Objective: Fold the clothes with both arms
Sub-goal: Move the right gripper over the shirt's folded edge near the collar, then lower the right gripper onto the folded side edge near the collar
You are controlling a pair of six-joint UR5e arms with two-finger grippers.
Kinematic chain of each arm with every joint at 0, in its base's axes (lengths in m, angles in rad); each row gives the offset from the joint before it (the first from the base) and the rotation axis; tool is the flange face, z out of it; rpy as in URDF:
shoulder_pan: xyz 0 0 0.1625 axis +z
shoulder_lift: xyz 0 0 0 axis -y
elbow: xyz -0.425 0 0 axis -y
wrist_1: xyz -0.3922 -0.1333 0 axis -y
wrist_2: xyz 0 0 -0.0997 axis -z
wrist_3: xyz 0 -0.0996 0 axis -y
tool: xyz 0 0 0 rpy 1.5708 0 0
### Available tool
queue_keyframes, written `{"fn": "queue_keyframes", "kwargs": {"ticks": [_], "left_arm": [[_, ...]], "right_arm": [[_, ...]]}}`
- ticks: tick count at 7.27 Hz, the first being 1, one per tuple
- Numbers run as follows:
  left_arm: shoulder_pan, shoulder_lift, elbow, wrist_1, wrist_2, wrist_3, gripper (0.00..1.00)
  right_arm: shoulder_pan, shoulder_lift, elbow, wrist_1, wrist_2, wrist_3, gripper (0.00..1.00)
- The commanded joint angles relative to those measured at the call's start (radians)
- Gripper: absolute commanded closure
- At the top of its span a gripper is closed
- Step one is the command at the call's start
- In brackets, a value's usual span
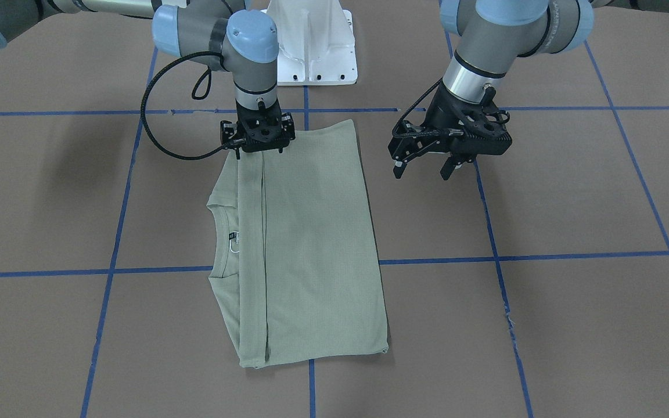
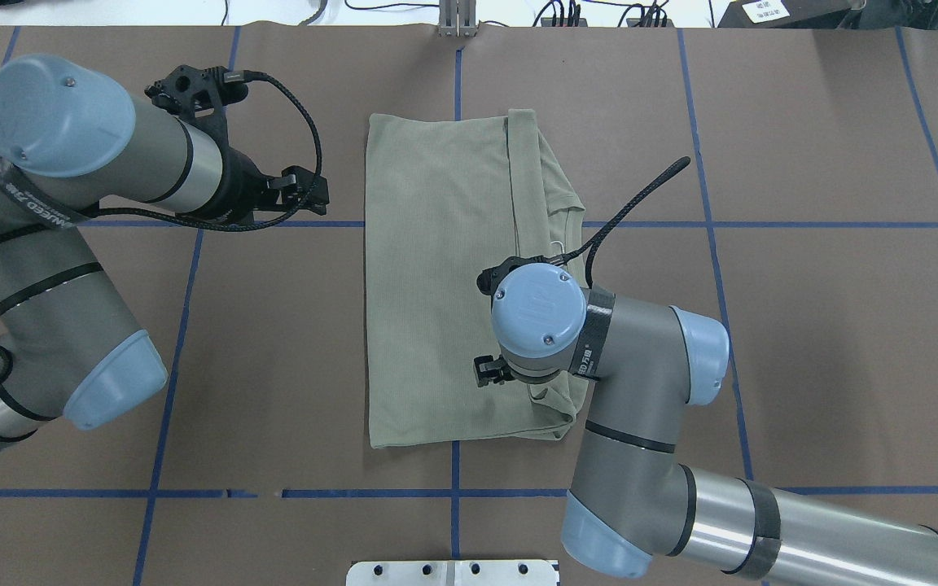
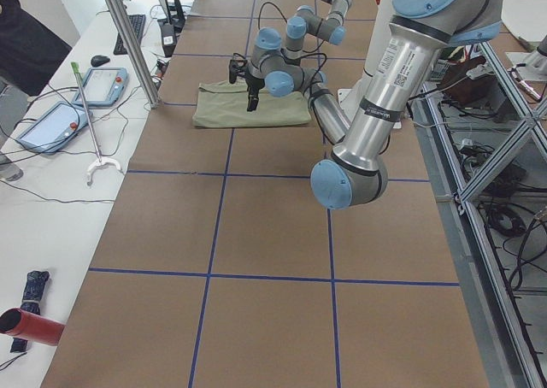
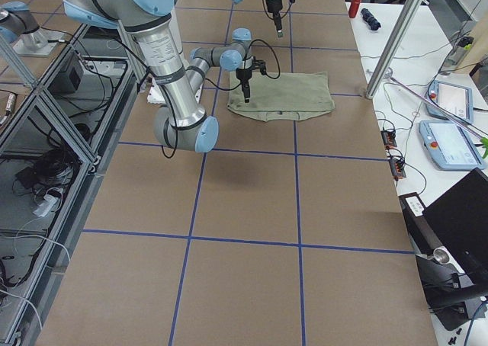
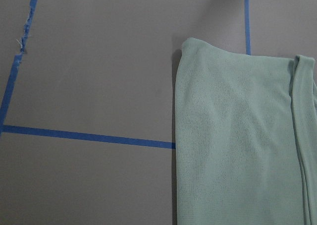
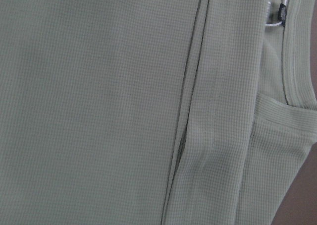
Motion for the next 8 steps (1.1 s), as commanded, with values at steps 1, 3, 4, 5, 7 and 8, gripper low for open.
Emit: {"fn": "queue_keyframes", "kwargs": {"ticks": [1, 3, 4, 5, 7, 8], "left_arm": [[0.009, 0.001, 0.003, -0.003, 0.000, -0.003, 0.00], [0.011, 0.001, 0.000, -0.003, 0.000, -0.004, 0.00], [0.011, 0.001, 0.000, -0.003, 0.000, -0.004, 0.00], [0.011, 0.001, -0.001, -0.003, 0.000, -0.004, 0.00], [0.011, 0.001, -0.001, -0.003, -0.008, -0.006, 0.00], [0.011, 0.001, -0.001, -0.005, -0.011, -0.006, 0.00]], "right_arm": [[-0.001, 0.012, -0.002, -0.097, 0.005, -0.066, 0.00], [-0.006, 0.010, 0.023, -0.159, 0.009, -0.093, 0.00], [-0.018, 0.009, 0.019, -0.159, 0.009, -0.093, 0.00], [-0.021, 0.010, 0.017, -0.158, 0.009, -0.093, 0.00], [-0.032, 0.007, 0.015, -0.158, 0.009, -0.093, 0.00], [-0.034, 0.004, 0.011, -0.158, 0.009, -0.093, 0.00]]}}
